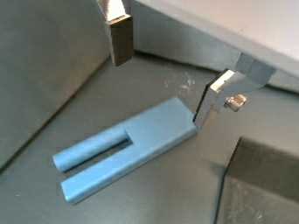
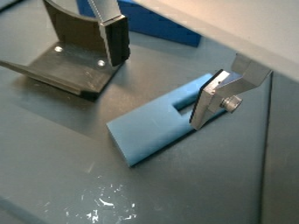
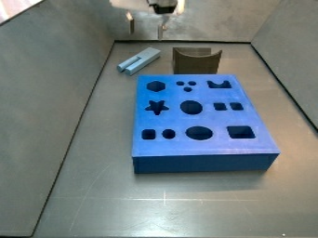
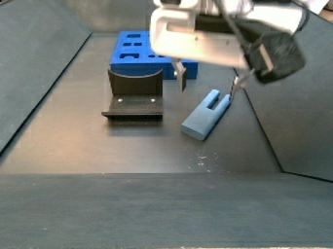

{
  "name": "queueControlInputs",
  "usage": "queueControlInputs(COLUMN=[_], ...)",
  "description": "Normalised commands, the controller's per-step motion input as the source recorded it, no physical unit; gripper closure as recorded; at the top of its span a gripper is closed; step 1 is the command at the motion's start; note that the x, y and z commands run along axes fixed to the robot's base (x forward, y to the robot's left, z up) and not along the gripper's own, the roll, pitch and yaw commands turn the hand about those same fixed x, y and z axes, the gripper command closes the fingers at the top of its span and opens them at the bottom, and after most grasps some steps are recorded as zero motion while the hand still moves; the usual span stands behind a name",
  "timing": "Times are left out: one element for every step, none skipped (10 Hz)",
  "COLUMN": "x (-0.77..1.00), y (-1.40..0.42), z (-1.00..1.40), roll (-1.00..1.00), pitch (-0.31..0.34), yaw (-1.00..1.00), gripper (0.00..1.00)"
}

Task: Pick up the square-circle object. Move up. Rotate the square-circle object. Place the square-circle object on the fixture. Regrasp the square-circle object. Move to above the board. Insert the square-circle object.
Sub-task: Pick up the square-circle object.

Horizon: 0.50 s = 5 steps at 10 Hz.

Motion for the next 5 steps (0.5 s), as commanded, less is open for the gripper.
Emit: queueControlInputs(x=[0.00, -0.03, -0.01, -0.02, -0.07], y=[0.00, -0.09, -0.25, -0.26, -0.21], z=[-0.53, -0.55, -0.53, -0.51, -0.67], roll=[-0.29, -0.28, -0.27, -0.28, -0.20], pitch=[-0.170, -0.156, -0.153, -0.151, -0.141], yaw=[-0.25, -0.23, -0.20, -0.20, -0.20], gripper=[0.00, 0.00, 0.00, 0.00, 0.00])
